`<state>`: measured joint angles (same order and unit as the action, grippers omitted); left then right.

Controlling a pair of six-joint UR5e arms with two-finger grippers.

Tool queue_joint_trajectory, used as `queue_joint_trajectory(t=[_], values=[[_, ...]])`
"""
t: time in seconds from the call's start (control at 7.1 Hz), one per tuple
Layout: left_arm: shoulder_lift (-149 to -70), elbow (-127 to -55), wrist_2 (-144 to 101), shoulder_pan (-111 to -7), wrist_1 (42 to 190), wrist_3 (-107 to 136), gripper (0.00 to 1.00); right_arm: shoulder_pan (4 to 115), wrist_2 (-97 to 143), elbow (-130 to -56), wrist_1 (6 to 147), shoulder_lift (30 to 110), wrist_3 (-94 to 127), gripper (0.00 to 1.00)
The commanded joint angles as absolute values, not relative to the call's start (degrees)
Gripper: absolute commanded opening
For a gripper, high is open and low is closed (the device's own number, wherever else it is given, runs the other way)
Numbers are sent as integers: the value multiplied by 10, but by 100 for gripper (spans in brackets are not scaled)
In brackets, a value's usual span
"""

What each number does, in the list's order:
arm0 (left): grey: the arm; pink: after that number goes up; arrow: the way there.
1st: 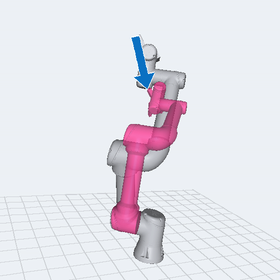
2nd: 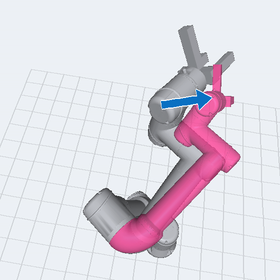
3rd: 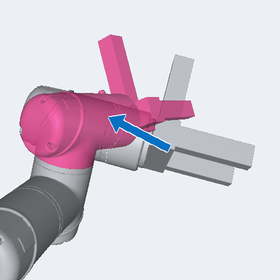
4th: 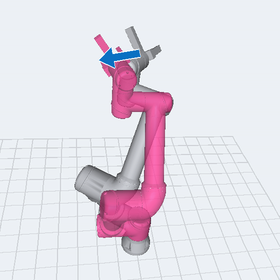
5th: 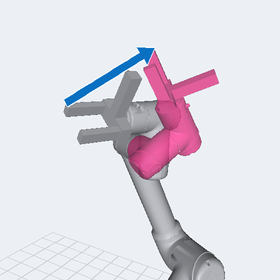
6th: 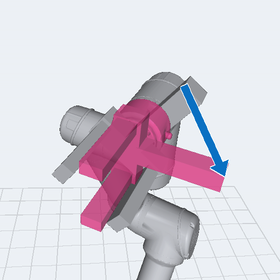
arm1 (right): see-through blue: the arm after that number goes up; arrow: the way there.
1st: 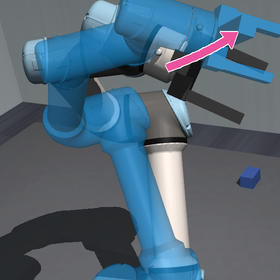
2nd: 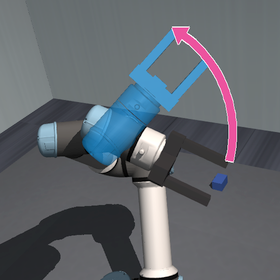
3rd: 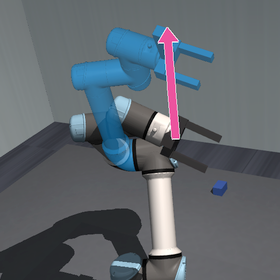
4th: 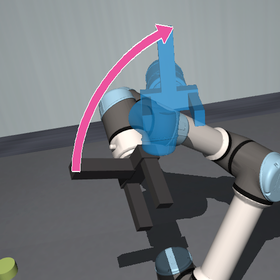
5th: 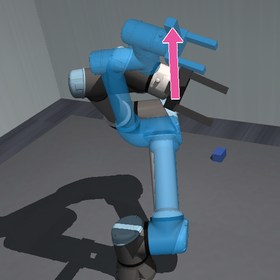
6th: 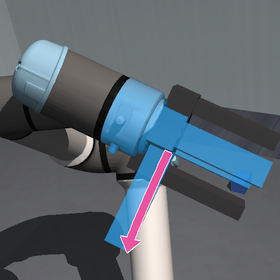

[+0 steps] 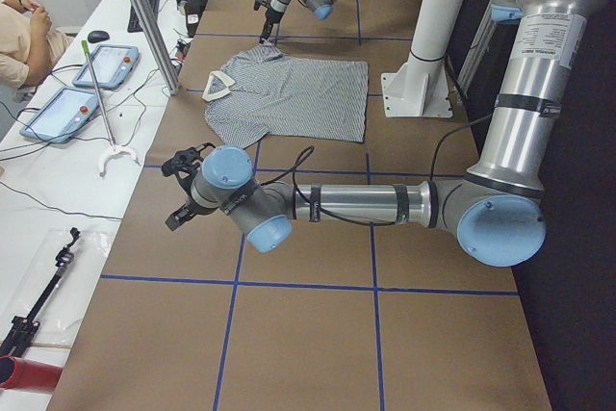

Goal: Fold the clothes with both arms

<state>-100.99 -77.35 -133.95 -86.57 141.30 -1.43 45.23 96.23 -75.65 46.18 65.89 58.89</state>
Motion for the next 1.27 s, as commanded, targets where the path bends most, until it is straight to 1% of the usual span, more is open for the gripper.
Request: queue_joint_trajectory(t=[0.0,1.13], values=[[-1010,-773,-1339,-866,1413,-15,100,453,961,-757,462,665,587,40],[-1010,-773,-1339,-866,1413,-14,100,452,962,-762,462,666,589,38]])
